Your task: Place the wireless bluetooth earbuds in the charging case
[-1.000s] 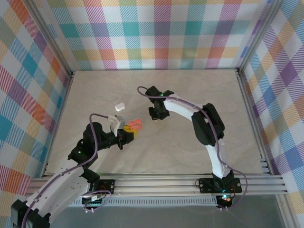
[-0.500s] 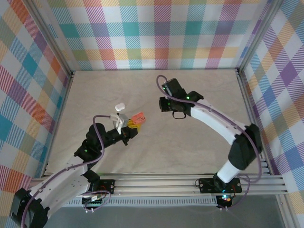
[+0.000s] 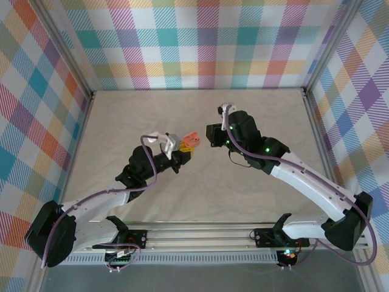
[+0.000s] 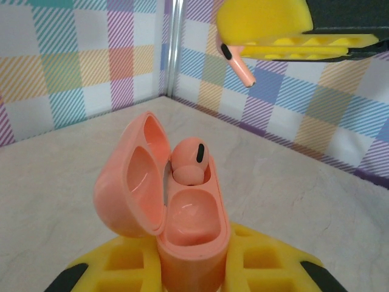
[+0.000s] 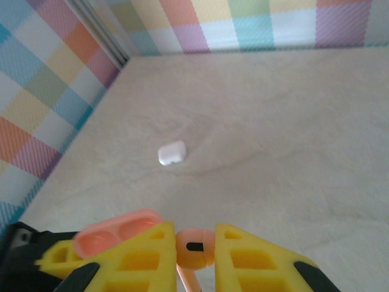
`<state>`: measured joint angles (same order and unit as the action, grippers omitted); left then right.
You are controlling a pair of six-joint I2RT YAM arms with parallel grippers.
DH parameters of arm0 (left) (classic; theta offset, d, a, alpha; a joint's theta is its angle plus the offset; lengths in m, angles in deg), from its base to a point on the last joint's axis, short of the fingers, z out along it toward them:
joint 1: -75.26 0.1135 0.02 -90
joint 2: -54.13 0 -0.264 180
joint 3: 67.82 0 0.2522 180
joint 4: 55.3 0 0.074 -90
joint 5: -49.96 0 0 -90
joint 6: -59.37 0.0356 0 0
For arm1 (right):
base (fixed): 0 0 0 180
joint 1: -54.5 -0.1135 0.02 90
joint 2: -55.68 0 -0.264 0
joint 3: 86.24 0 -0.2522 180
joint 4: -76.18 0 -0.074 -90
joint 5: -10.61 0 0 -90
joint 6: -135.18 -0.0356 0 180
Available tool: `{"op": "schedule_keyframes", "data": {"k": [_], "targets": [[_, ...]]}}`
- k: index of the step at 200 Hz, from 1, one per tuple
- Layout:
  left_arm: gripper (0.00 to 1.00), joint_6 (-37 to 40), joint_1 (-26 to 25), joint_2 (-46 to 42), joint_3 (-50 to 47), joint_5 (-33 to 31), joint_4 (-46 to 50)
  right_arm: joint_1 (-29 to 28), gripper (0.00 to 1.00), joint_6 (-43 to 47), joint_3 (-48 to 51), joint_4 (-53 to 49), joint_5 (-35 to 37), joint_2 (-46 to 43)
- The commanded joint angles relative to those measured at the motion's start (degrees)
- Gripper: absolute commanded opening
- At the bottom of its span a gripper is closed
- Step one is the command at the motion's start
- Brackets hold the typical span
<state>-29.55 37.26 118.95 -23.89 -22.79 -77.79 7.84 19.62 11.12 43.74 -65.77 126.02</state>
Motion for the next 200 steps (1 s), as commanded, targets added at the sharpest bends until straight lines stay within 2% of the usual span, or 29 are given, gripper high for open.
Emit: {"op": "schedule_keyframes", "data": {"k": [1, 71, 200], "targets": [[0.0, -0.5, -1.7, 0.8, 2.6, -0.7, -5.5, -0.8, 0.17, 2.4, 4.4, 12.2, -3.1, -2.4], [0.0, -2.5, -3.9, 2.1, 5.7, -2.5, -3.3, -1.3, 0.17, 2.6, 7.9, 22.3, -10.0, -1.4], [0.0, -6.9, -4.4, 2.9, 8.3, -6.6, -1.9, -2.7, 0.17, 3.9, 9.8, 24.8, -9.8, -0.2]]}}
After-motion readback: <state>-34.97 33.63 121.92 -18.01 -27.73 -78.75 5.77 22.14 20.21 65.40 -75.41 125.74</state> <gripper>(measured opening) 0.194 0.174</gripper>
